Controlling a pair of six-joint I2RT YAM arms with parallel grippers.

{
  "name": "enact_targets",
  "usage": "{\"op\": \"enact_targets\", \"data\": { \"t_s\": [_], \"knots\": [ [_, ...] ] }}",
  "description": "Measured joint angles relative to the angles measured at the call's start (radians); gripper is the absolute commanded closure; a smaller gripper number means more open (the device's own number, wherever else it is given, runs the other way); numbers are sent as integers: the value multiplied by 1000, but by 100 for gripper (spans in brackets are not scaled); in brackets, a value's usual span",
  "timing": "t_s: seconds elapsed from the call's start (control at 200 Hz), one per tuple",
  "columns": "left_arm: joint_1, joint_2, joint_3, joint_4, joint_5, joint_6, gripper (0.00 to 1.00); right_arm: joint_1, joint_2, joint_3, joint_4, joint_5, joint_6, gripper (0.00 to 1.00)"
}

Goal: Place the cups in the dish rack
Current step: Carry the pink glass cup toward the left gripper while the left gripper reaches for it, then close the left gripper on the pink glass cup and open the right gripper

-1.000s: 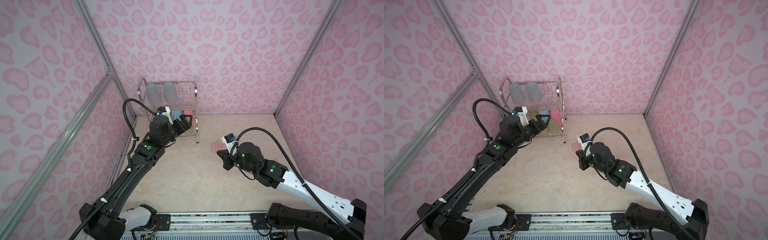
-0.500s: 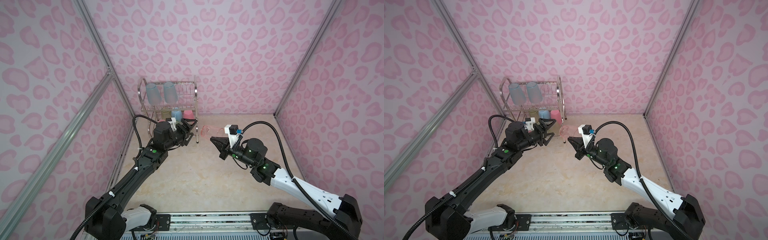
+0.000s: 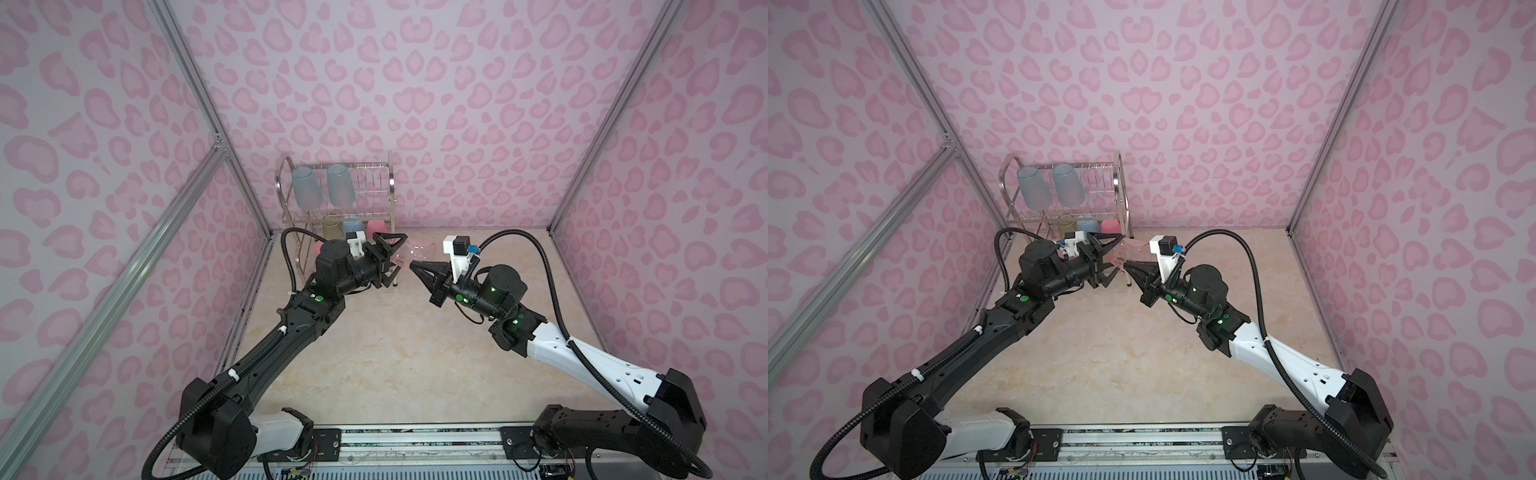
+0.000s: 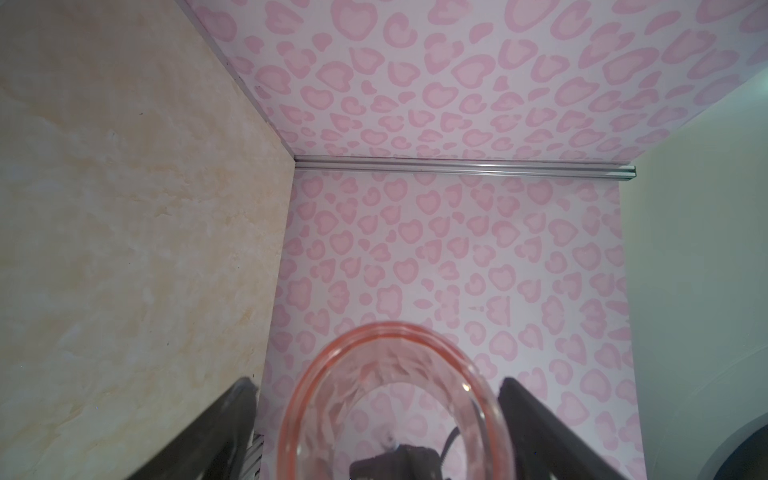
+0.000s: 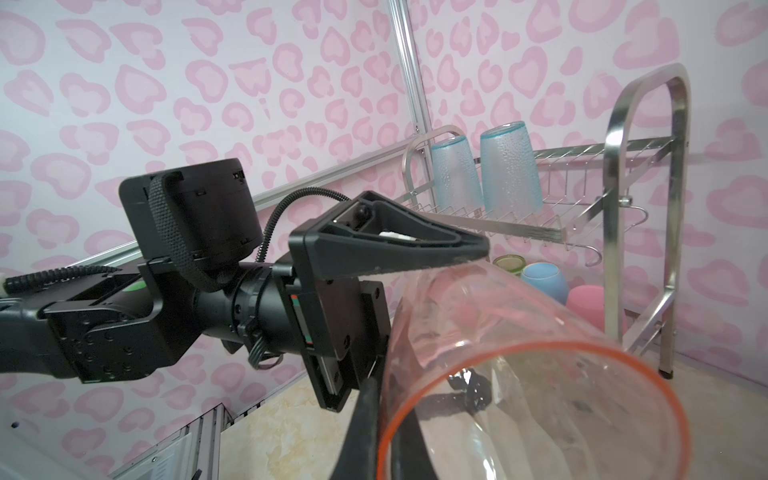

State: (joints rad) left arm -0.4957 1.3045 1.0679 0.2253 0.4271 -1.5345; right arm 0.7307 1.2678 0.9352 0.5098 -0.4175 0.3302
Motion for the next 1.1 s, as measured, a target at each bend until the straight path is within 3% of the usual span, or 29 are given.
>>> {"op": "enact_targets", "data": {
  "t_s": [0.355, 0.59, 0.79, 0.995, 1.1],
  "knots": [
    [-11, 14, 6, 43, 2, -13, 26, -18, 26, 4, 39, -27, 43, 100],
    [-18, 24, 5, 60, -27, -10, 31, -24, 38, 2, 61, -28, 58, 100],
    [-26, 23, 5, 52, -74, 30, 33, -24, 47, -3, 71, -27, 83, 83],
    [-42, 23, 6, 15, -142, 112, 36, -26, 50, -4, 77, -23, 101, 50],
    [-53, 24, 13, -8, -161, 156, 37, -26, 39, -11, 72, -4, 103, 44]
  ]
}}
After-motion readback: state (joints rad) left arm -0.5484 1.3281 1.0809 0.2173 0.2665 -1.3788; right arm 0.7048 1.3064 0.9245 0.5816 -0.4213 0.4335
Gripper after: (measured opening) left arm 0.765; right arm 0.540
